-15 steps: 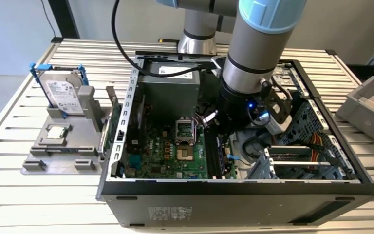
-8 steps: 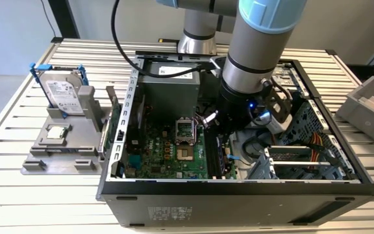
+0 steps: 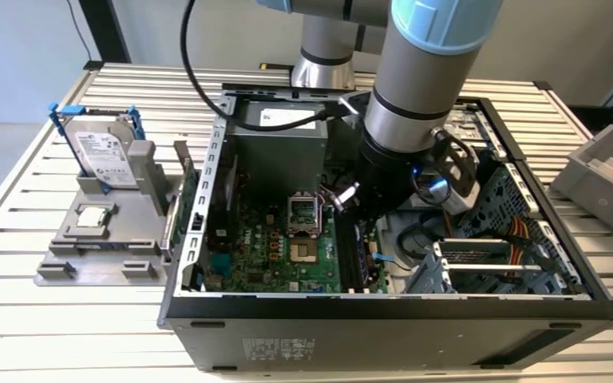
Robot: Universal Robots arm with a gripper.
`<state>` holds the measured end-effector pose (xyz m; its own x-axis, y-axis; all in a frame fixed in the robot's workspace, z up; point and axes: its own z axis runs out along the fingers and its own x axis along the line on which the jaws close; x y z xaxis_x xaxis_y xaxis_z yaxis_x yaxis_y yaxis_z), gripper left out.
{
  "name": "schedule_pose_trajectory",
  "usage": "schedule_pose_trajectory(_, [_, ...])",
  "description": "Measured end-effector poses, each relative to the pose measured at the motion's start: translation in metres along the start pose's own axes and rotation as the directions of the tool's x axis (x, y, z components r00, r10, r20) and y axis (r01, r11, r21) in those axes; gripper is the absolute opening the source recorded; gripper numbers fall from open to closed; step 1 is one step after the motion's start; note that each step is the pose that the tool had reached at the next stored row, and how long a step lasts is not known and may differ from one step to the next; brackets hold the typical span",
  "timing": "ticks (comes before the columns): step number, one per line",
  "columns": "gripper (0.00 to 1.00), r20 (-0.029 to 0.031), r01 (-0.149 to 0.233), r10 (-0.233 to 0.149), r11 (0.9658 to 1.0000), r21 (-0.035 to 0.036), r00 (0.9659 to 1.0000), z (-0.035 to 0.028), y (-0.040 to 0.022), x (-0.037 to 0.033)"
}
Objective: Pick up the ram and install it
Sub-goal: 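Press down the ram until it locks into place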
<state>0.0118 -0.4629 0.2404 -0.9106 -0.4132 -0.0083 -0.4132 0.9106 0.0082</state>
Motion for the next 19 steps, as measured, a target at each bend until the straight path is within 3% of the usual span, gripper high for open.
schedule_pose_trajectory(5, [0.0,-0.0006,0.079,-0.079,0.9969,-0.0006,0.9969,0.0,0.0,-0.0001])
schedule_pose_trajectory(9, [0.0,-0.0011,0.137,-0.137,0.9905,-0.0012,0.9905,0.0,0.0,-0.0001])
schedule_pose_trajectory(13, [0.0,-0.0015,0.2,-0.2,0.9798,-0.0018,0.9798,0.0,0.0,-0.0001])
schedule_pose_trajectory(19, [0.0,-0.002,0.29,-0.29,0.9571,-0.0027,0.9571,0.0,0.0002,-0.0002])
